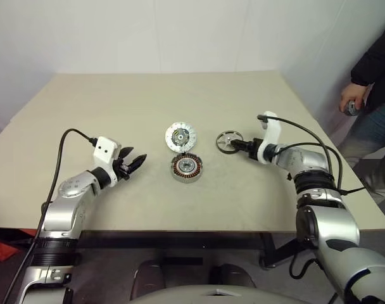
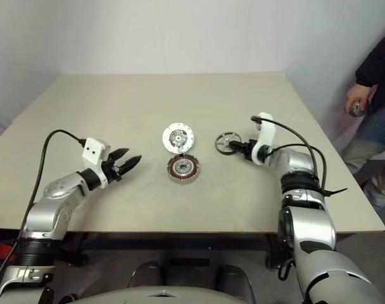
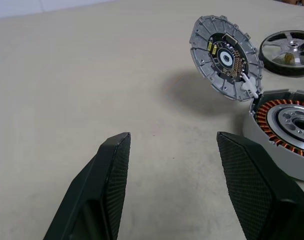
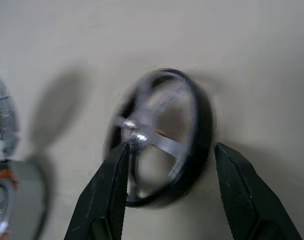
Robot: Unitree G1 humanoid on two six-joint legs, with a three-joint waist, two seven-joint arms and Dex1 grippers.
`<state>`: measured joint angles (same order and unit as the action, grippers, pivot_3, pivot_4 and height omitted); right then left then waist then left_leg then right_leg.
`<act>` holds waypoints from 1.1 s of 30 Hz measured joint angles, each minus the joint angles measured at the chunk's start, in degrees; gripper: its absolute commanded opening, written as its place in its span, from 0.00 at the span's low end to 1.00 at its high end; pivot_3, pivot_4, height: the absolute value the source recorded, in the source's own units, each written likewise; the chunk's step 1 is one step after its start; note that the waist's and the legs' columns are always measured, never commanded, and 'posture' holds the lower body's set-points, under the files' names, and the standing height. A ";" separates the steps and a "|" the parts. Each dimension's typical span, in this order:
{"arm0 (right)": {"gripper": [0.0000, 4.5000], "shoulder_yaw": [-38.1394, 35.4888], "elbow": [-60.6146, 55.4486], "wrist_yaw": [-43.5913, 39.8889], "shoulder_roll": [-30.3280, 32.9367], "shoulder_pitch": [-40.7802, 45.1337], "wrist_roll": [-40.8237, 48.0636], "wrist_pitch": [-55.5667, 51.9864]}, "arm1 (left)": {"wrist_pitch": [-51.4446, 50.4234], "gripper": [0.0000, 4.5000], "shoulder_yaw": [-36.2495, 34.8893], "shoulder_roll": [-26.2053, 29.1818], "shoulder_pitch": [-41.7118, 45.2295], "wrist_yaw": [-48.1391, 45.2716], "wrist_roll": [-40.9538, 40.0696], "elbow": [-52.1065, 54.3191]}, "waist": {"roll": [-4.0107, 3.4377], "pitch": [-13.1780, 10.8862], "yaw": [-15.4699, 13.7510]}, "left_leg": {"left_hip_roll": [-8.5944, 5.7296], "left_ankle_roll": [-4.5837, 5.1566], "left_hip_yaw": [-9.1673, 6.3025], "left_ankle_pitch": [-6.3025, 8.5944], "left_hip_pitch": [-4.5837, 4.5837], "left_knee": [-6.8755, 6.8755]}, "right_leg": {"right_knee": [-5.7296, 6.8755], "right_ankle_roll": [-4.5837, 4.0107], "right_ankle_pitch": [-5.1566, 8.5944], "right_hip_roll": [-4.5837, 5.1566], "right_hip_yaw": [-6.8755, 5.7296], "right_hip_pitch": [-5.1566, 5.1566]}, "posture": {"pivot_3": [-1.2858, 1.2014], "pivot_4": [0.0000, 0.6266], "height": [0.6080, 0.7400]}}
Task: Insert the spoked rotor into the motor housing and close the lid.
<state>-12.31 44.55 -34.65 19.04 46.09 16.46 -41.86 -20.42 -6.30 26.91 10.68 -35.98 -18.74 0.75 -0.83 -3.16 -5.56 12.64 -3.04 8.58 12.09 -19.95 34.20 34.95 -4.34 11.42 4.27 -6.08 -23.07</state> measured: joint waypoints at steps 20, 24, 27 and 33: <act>0.09 -3.64 -7.48 5.67 -3.30 -0.02 6.75 -5.46 | 0.01 0.64 0.00 0.59 0.04 0.02 0.02 0.17 | -0.01 0.00 -0.02 | -0.03 -0.20 -0.01 -0.11 0.03 -0.03 | -0.01 0.02 0.01 0.00 0.01 0.01 | 0.52 0.00 1.00; 0.08 -3.54 -7.69 6.35 -3.24 -0.01 6.80 -5.45 | 0.02 0.64 0.05 0.58 0.19 0.03 0.04 0.18 | 0.00 0.00 -0.12 | -0.04 -0.20 -0.02 -0.11 0.14 -0.01 | -0.02 0.29 0.17 0.02 0.04 0.07 | 0.52 0.00 1.00; 0.08 -3.64 -7.67 6.94 -3.25 0.00 7.12 -5.57 | 0.02 0.64 0.05 0.58 0.19 0.03 0.05 0.18 | 0.00 0.00 -0.13 | -0.06 -0.24 -0.02 -0.13 0.17 -0.01 | 0.00 0.31 0.17 0.02 0.03 0.07 | 0.52 0.00 1.00; 0.08 -13.15 -2.75 12.66 -3.40 2.94 13.03 -9.88 | 0.02 0.64 0.06 0.57 0.19 0.03 0.08 0.17 | -0.01 0.00 -0.05 | -0.07 -0.25 -0.02 -0.14 0.16 -0.02 | 0.00 0.02 0.01 0.01 0.03 0.01 | 0.52 0.00 1.00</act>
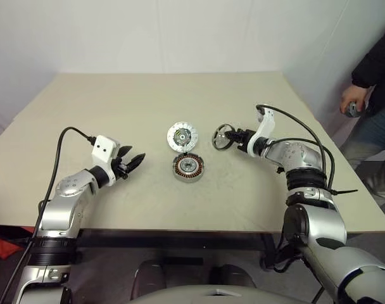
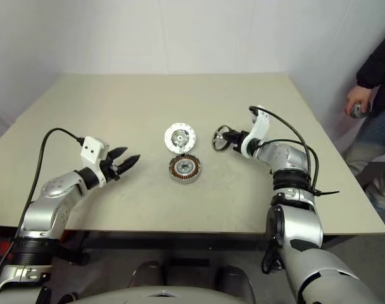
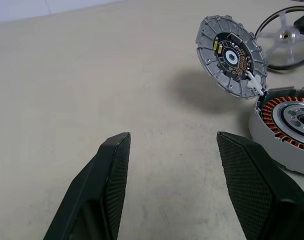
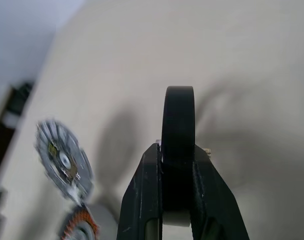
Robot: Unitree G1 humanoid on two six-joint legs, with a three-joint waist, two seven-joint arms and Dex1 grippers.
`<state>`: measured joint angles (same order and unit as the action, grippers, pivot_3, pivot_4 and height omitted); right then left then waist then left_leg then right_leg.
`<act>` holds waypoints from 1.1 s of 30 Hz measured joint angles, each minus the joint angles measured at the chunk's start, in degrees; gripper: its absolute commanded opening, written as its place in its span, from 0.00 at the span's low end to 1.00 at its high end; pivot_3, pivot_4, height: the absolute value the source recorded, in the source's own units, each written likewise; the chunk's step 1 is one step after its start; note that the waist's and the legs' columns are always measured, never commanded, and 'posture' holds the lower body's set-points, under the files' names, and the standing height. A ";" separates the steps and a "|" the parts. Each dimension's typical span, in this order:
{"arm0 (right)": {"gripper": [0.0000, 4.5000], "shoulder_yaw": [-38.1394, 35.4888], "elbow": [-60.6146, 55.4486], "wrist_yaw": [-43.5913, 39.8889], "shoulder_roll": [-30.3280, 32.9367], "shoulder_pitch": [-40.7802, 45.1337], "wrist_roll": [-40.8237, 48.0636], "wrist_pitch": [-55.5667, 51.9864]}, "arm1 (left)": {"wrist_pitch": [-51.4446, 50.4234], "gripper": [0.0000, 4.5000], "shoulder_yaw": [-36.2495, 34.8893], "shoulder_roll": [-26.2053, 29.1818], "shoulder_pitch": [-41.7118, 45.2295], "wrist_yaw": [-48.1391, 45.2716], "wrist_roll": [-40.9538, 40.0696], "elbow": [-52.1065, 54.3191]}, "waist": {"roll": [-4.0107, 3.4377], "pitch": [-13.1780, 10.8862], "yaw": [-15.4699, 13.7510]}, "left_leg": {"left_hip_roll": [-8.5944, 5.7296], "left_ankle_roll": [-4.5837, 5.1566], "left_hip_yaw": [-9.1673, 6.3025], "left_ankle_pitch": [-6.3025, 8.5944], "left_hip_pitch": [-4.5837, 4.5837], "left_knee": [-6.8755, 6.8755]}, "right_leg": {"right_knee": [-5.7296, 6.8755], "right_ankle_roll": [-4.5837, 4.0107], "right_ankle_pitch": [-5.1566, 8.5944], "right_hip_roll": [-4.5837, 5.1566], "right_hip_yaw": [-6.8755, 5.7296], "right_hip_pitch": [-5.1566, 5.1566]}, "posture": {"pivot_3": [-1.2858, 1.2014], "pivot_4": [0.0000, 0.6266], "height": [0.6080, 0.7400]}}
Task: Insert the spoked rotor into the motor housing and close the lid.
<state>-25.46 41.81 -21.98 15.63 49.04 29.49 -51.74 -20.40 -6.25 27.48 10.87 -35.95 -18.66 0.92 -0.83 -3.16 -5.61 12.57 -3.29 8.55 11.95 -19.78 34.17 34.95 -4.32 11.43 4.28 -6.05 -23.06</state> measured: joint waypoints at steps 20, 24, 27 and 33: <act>0.08 -7.31 -14.26 0.71 -3.88 -3.42 17.24 -32.73 | -0.02 0.64 0.41 -0.23 -0.06 -0.15 0.00 -0.03 | -0.03 -0.02 -0.27 | 0.04 -0.15 0.01 -0.08 -0.13 -0.10 | -0.03 0.34 0.20 -0.02 -0.06 -0.06 | 0.52 0.00 1.00; 0.08 -7.81 -18.72 2.67 -7.94 -4.83 18.39 -36.48 | -0.07 0.64 0.41 0.01 -0.17 -0.35 0.00 -0.02 | -0.02 -0.01 -0.37 | 0.07 -0.15 -0.01 -0.08 -0.04 -0.10 | -0.06 0.35 0.19 -0.01 -0.05 -0.06 | 0.52 0.00 1.00; 0.08 -8.86 -19.92 4.32 -10.64 -5.64 18.40 -38.08 | -0.14 0.64 0.41 0.21 -0.49 -0.47 -0.01 0.01 | -0.03 -0.02 -0.43 | 0.08 -0.15 -0.02 -0.08 -0.04 -0.15 | -0.07 0.34 0.19 -0.01 -0.04 -0.07 | 0.52 0.00 1.00; 0.08 -10.96 -22.00 7.20 -14.74 -6.92 18.37 -40.16 | -1.03 0.64 0.39 0.63 -1.64 -0.53 -0.10 1.22 | -0.03 -0.02 -0.33 | 0.02 -0.28 -0.02 -0.15 0.05 -0.36 | -0.09 0.36 0.20 -0.01 -0.02 -0.06 | 0.52 0.00 1.00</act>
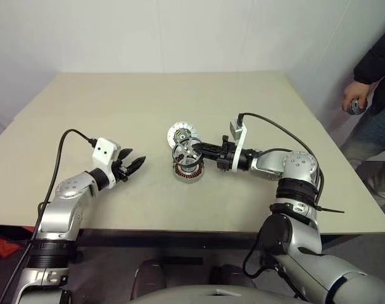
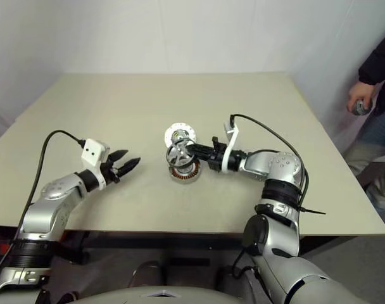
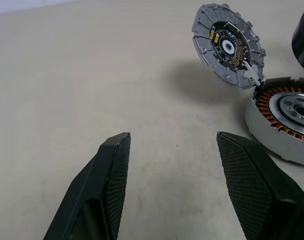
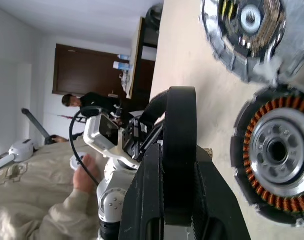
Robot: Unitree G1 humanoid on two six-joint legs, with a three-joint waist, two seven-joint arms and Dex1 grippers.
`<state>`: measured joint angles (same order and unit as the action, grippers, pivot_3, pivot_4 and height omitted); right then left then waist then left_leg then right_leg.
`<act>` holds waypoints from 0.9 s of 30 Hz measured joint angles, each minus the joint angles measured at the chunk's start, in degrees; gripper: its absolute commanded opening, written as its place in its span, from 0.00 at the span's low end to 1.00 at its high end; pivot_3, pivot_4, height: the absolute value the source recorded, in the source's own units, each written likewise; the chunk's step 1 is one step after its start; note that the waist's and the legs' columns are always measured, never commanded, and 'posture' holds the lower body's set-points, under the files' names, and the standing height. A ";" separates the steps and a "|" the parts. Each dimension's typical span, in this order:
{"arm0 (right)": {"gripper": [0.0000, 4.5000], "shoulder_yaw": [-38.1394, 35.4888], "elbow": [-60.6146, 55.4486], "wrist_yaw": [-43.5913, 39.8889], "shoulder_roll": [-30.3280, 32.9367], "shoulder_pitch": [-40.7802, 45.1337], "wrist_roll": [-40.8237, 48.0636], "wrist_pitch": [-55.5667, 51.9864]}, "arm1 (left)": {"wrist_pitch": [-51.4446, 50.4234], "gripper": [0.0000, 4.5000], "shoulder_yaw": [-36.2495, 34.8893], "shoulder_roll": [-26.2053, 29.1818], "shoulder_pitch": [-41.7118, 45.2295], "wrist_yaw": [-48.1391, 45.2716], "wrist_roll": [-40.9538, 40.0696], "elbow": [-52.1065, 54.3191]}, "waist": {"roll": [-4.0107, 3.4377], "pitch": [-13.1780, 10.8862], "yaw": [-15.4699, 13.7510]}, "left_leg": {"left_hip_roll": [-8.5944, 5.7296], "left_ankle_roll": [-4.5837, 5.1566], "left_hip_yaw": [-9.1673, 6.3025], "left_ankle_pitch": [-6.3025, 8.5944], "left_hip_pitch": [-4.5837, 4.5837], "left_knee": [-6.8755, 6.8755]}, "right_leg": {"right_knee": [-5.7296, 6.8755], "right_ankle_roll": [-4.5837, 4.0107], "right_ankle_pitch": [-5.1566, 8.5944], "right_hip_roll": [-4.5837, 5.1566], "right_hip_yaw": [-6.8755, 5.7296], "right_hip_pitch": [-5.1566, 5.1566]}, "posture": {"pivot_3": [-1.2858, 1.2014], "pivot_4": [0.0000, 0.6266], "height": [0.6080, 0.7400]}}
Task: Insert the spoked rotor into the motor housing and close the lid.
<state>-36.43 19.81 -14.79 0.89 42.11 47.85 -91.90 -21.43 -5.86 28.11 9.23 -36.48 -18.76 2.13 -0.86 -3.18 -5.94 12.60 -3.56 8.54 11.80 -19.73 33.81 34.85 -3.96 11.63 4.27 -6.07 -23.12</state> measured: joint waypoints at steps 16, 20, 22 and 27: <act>0.08 0.18 2.43 3.83 -3.00 -0.47 -2.53 5.33 | -1.21 0.64 -0.44 0.73 -0.66 0.30 -0.08 1.71 | 0.00 0.00 0.05 | -0.15 -0.26 0.00 -0.16 0.09 -0.60 | -0.11 0.02 0.02 0.00 0.05 0.01 | 0.52 0.00 1.00; 0.08 0.10 2.44 4.43 -2.60 -0.64 -2.66 5.22 | -1.23 0.64 -0.47 0.73 -0.73 0.47 -0.08 1.80 | 0.00 0.00 0.08 | -0.16 -0.26 0.00 -0.16 0.10 -0.60 | -0.11 0.02 0.02 0.00 0.07 0.01 | 0.52 0.00 1.00; 0.08 -0.05 2.25 5.11 -2.91 -0.94 -2.66 5.03 | -1.23 0.64 -0.47 0.73 -0.73 0.48 -0.08 1.80 | 0.00 0.00 0.09 | -0.16 -0.27 0.00 -0.16 0.10 -0.60 | -0.10 0.02 0.02 -0.01 0.07 0.01 | 0.52 0.00 1.00; 0.08 -1.74 -0.32 8.39 -5.75 -1.03 -2.64 3.73 | -1.23 0.64 -0.46 0.73 -0.70 0.47 -0.08 1.79 | 0.00 0.00 0.21 | -0.16 -0.27 0.00 -0.17 0.11 -0.60 | -0.10 0.02 0.02 0.00 0.07 0.01 | 0.52 0.00 1.00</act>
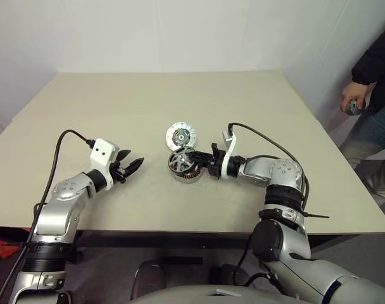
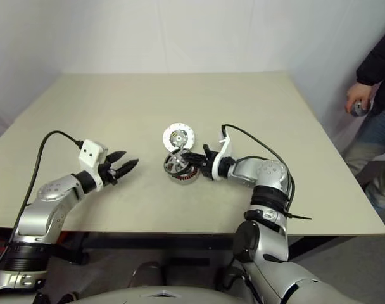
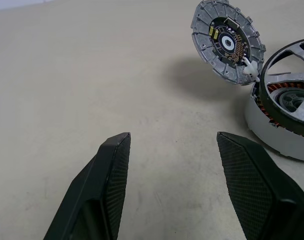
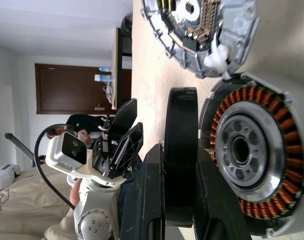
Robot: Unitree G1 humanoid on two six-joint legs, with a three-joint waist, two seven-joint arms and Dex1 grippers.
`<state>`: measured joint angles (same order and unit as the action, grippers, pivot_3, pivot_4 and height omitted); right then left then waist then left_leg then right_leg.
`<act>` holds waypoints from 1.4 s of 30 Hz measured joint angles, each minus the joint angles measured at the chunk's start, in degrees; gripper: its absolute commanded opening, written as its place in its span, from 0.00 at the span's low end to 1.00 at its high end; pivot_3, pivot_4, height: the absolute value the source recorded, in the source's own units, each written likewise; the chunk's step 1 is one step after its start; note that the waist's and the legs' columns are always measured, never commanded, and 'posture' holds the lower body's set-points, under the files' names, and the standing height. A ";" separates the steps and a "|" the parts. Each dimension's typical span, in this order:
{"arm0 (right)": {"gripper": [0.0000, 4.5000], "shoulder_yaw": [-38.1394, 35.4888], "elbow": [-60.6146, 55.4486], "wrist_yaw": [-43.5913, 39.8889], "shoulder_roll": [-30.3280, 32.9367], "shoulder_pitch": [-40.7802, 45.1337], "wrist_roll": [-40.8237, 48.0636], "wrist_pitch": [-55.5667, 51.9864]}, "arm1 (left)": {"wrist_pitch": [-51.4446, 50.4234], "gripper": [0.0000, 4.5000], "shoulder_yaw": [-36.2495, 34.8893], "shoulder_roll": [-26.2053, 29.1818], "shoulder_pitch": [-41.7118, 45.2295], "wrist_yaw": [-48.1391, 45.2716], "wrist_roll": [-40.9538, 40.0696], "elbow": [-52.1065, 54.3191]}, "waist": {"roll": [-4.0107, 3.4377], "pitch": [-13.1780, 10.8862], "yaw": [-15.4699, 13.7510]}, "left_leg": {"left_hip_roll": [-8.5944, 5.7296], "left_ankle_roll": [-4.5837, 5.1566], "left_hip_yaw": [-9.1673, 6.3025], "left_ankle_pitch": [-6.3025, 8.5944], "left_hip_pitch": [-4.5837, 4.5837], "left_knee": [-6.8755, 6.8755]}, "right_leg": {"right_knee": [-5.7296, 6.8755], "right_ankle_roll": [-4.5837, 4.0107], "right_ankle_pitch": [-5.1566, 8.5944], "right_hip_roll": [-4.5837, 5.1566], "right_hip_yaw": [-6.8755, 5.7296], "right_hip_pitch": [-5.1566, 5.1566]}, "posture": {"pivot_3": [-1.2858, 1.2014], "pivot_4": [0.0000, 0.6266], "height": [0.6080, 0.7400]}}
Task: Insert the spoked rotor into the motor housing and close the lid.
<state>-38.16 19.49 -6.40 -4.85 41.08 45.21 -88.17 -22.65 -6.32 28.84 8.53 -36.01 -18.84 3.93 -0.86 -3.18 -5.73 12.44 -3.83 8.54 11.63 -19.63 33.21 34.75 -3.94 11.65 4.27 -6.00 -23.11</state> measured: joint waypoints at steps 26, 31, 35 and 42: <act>0.08 -0.11 -0.94 1.97 -0.46 0.02 -0.27 0.66 | 0.01 0.64 -0.01 0.09 0.13 -0.01 0.00 0.00 | 0.01 0.00 0.01 | -0.05 -0.09 0.00 -0.05 0.08 -0.08 | 0.01 0.01 0.00 0.00 0.05 0.01 | 0.52 0.00 1.00; 0.24 -0.10 -0.95 2.67 -0.86 0.02 -0.27 0.70 | 0.01 0.64 -0.01 0.10 0.22 -0.01 0.00 0.00 | 0.01 0.00 0.01 | -0.06 -0.09 0.00 -0.05 0.07 -0.07 | 0.01 0.01 0.00 0.00 0.05 0.01 | 0.52 0.00 1.00; 0.50 0.21 -0.96 2.72 -0.45 0.02 -0.26 1.38 | 0.01 0.64 0.00 0.10 0.25 0.00 0.00 0.00 | 0.01 0.00 0.01 | -0.06 -0.10 0.00 -0.06 0.08 -0.08 | 0.02 0.01 0.00 0.00 0.05 0.01 | 0.52 0.00 1.00; 0.99 1.38 -0.99 0.83 1.13 0.02 0.01 3.38 | 0.01 0.64 0.00 0.10 0.25 0.05 0.02 0.00 | 0.01 0.01 0.01 | -0.05 -0.10 0.00 -0.06 0.11 -0.08 | 0.03 0.01 0.00 0.00 0.05 0.06 | 0.52 0.00 1.00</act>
<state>-36.78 18.50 -5.57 -3.72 41.10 45.22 -84.79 -22.64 -6.33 28.94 8.77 -35.97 -18.83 3.93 -0.84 -3.17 -5.72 12.39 -3.93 8.53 11.57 -19.52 33.13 34.78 -3.93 11.64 4.26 -5.95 -23.05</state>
